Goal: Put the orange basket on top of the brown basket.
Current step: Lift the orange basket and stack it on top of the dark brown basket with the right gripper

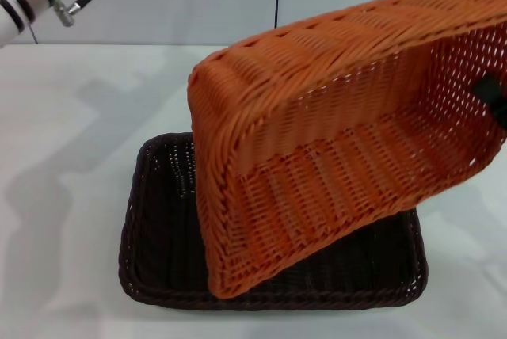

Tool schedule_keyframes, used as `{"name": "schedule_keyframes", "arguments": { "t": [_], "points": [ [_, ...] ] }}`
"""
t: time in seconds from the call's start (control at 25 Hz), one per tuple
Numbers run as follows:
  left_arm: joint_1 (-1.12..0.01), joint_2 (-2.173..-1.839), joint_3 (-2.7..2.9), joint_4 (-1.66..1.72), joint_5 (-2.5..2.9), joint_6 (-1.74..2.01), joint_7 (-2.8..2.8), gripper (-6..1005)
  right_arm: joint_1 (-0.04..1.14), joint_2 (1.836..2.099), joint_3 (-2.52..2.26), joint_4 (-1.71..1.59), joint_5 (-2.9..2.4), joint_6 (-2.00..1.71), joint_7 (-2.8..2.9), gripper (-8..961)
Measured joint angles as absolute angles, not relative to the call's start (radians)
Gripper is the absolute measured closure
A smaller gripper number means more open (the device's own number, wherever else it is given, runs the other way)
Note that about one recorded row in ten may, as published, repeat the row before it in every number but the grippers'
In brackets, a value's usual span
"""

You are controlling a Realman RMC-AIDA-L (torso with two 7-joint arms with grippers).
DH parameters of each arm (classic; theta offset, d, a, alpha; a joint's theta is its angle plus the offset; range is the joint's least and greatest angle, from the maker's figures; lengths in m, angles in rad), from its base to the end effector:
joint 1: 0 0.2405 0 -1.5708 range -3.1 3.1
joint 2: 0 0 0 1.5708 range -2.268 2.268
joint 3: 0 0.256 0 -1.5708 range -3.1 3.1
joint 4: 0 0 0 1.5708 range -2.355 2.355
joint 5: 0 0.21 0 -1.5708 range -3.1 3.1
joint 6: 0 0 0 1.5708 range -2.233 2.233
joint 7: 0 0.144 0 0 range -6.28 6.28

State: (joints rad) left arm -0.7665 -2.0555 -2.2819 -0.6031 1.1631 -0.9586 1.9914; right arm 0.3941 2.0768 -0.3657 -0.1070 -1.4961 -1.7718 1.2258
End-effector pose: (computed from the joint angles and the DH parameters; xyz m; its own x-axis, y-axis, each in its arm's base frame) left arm -0.1608 0.4680 0.0668 0.5853 -0.0892 0.8059 0.6148 -0.5992 -0.5128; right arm 0.2868 0.2731 0.0100 0.0248 -0.1963 -0.9802 -0.7518 -0.6500 0.1112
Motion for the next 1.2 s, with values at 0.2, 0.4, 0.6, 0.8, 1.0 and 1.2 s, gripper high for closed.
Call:
{"name": "schedule_keyframes", "arguments": {
  "t": [0.2,0.4,0.6,0.8,1.0,1.2],
  "points": [
    [-0.792,-2.056,-2.280,-0.575,1.164,-0.948,2.007,137,0.373,2.080,-0.353,-0.017,-1.495,-1.767,1.204,721],
    [-0.799,-2.056,-2.280,-0.571,1.164,-0.931,2.009,137,0.373,2.081,-0.365,0.035,-1.512,-1.755,1.194,709],
    [-0.800,-2.056,-2.279,-0.569,1.164,-0.920,2.009,137,0.389,2.081,-0.367,0.055,-1.568,-1.753,1.193,697],
    [-0.802,-2.055,-2.278,-0.562,1.164,-0.914,2.009,137,0.384,2.083,-0.364,0.082,-1.584,-1.764,1.191,685],
    [-0.808,-2.054,-2.281,-0.558,1.184,-0.908,2.010,137,0.349,2.084,-0.337,0.133,-1.578,-1.776,1.142,673],
    [-0.815,-2.055,-2.283,-0.557,1.203,-0.891,2.010,137,0.311,2.084,-0.315,0.156,-1.578,-1.765,1.110,661]
  ]
}}
